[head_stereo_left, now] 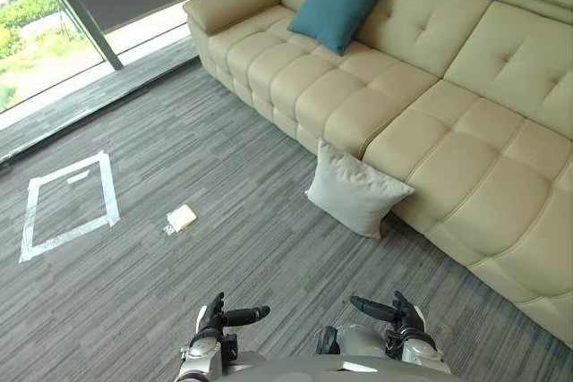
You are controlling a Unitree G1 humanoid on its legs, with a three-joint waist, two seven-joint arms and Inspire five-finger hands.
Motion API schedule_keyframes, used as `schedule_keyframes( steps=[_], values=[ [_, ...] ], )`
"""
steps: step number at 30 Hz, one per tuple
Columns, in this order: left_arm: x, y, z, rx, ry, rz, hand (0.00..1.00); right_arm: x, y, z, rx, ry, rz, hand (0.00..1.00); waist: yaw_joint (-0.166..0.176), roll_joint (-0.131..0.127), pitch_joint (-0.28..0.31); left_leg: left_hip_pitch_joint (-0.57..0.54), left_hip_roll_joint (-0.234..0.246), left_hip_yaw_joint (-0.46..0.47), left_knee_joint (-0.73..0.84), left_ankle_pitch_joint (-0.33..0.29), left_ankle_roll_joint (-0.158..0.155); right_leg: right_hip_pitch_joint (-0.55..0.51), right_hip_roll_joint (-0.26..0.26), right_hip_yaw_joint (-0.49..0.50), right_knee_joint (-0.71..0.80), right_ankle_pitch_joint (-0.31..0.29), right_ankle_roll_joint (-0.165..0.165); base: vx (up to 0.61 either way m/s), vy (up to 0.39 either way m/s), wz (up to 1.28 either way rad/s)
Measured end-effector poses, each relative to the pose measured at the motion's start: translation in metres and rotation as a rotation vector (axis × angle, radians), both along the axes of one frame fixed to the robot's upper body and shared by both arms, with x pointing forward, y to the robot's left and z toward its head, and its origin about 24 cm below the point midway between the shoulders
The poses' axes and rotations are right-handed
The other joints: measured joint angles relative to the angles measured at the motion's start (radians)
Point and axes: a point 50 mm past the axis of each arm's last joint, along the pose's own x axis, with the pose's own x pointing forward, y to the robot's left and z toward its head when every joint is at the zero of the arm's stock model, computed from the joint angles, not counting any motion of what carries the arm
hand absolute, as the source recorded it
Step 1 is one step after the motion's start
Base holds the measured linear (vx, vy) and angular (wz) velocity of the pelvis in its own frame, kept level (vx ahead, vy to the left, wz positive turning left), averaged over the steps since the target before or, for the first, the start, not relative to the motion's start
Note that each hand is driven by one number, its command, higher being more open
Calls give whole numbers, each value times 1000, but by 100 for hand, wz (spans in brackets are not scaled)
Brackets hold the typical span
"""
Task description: Pick up cushions and gather them together orderly.
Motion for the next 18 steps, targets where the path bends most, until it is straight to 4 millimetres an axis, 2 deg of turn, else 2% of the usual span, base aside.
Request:
schedule_keyframes(
  steps=[1, 3, 5, 7, 8, 10, 11, 12, 13, 14, 15, 16, 17, 18],
  values=[
    [0, 0, 1, -1, -7, 3, 100, 0, 0, 0, -1, 1, 8, 100, 0, 1, 0, -24, 4, 2, 21, -13, 6, 18, 7, 14, -11, -1, 2, 129, -1, -54],
    [4, 0, 3, 0, -34, 16, 100, -3, 0, -1, 2, 8, -4, 100, 21, -3, 0, -90, -11, 6, -73, -51, 67, 44, 13, 78, -26, -7, 16, 179, 38, -81],
    [5, 1, 4, -2, -38, 32, 100, -4, 1, -1, 4, 12, -15, 100, 26, -6, 1, -110, -32, -22, -171, -59, 80, 58, 9, 112, -37, -8, 20, 160, 80, -62],
    [7, 3, 5, 2, -44, 38, 100, -5, 4, -2, 13, 15, -22, 100, 29, -23, 5, -156, -107, -138, -343, -55, 82, 68, -17, 164, -44, -26, 23, 269, 189, -63],
    [9, 4, 6, 5, -56, 41, 100, -6, 4, -2, 11, 18, -21, 100, 37, -26, 6, -196, -149, -226, -407, -45, 79, 71, -31, 196, -44, -41, 29, 338, 271, -71],
    [10, 3, 6, -1, -66, 60, 100, -9, 3, -3, 6, 31, -20, 100, 54, -25, 5, -218, -180, -294, -490, -24, 56, 78, -45, 240, -42, -64, 66, 325, 281, -82],
    [7, 3, 5, -6, -68, 83, 100, -9, 2, -3, -1, 35, -3, 100, 55, -17, 0, -221, -170, -298, -509, -13, 62, 94, -42, 283, -35, -93, 94, 316, 273, -93],
    [4, 2, 4, -10, -60, 90, 100, -11, 1, -3, -4, 39, -2, 100, 54, -5, -15, -221, -166, -299, -505, 16, 86, 101, -34, 313, -25, -112, 116, 457, 379, -100],
    [3, 3, 4, -10, -54, 95, 100, -13, 3, -4, -2, 45, 4, 100, 55, -7, -29, -223, -168, -297, -477, 81, 102, 103, -40, 341, -13, -131, 133, 492, 364, -94],
    [1, 13, 4, 13, -44, 98, 100, -20, 12, -7, 21, 66, 10, 100, 53, -52, -56, -230, -197, -251, -419, 61, 113, 104, -81, 389, -3, -149, 146, 497, 347, -81],
    [0, 16, 4, 22, -42, 98, 100, -21, 18, -8, 34, 69, 15, 100, 51, -81, -74, -228, -206, -224, -413, 42, 124, 94, -101, 406, 3, -147, 148, 573, 343, -96],
    [1, 21, 5, 35, -35, 95, 100, -21, 28, -9, 63, 71, 26, 100, 56, -104, -91, -216, -220, -164, -406, 20, 148, 63, -136, 435, 46, -130, 171, 542, 330, -93],
    [2, 21, 4, 32, -26, 93, 100, -16, 27, -8, 68, 60, 33, 100, 59, -112, -95, -171, -221, -119, -430, 8, 169, 28, -151, 434, 128, -91, 189, 519, 329, -86],
    [1, 21, 3, 32, -23, 94, 100, -15, 27, -8, 68, 58, 34, 100, 59, -109, -93, -158, -220, -112, -440, 6, 172, 20, -153, 432, 147, -81, 190, 411, 309, -87]
  ],
)
